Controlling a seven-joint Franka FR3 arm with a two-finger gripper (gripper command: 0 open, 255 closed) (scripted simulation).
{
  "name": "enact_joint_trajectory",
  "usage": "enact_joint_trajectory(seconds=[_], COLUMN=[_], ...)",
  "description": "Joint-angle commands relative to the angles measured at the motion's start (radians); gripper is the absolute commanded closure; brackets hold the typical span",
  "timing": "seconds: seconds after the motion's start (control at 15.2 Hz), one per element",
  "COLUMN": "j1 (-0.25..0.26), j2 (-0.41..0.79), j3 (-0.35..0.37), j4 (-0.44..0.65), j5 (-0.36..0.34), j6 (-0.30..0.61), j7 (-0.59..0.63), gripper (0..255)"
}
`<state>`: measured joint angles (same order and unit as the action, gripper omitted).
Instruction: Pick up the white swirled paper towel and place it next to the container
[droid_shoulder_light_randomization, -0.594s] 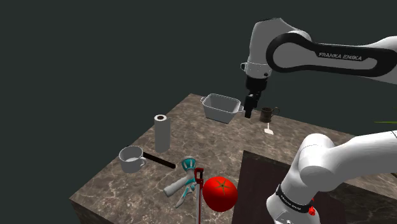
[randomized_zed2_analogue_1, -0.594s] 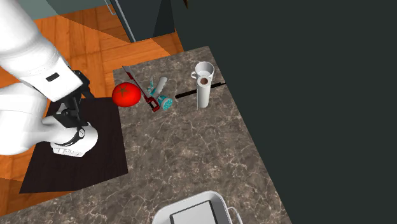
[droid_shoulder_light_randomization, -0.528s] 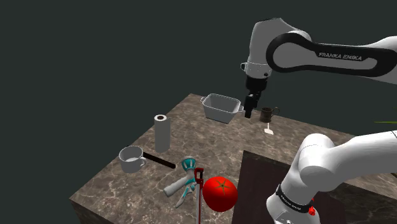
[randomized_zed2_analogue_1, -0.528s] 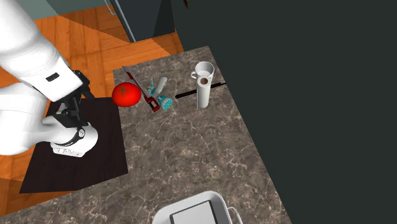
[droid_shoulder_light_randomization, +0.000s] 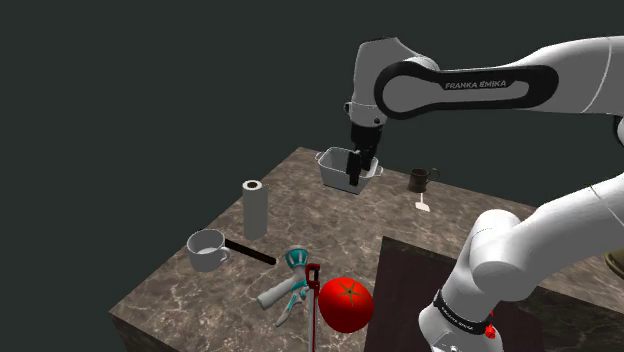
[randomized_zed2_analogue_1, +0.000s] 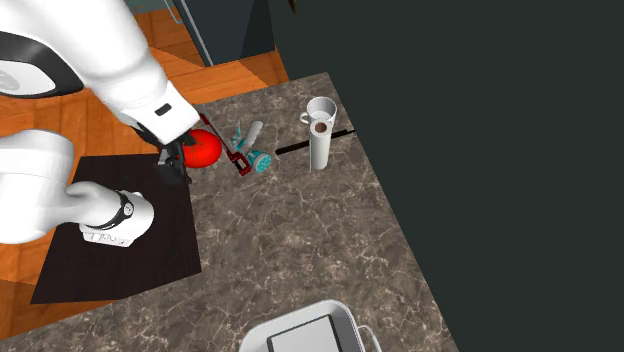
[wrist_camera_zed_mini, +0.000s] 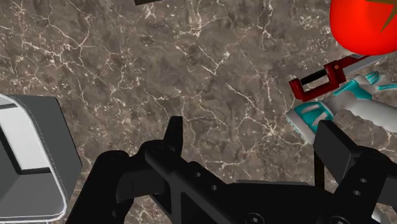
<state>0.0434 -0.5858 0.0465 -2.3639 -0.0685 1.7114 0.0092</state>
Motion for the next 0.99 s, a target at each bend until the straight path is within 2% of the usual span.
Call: enact_joint_trajectory(seconds=[0.0, 0.46, 0.92], j1=[0.006, 0.02, 0.037], j2=[0.069, 0.322, 0.577], j3=[0.012, 0.049, 0.078], j4=[0.023, 0.18, 0.397], j5=[0.007, 0.014, -0.002], j6=[0.053, 0.172, 0.234], j7=[0.016, 0.062, 0.106], gripper=[0, 0, 0])
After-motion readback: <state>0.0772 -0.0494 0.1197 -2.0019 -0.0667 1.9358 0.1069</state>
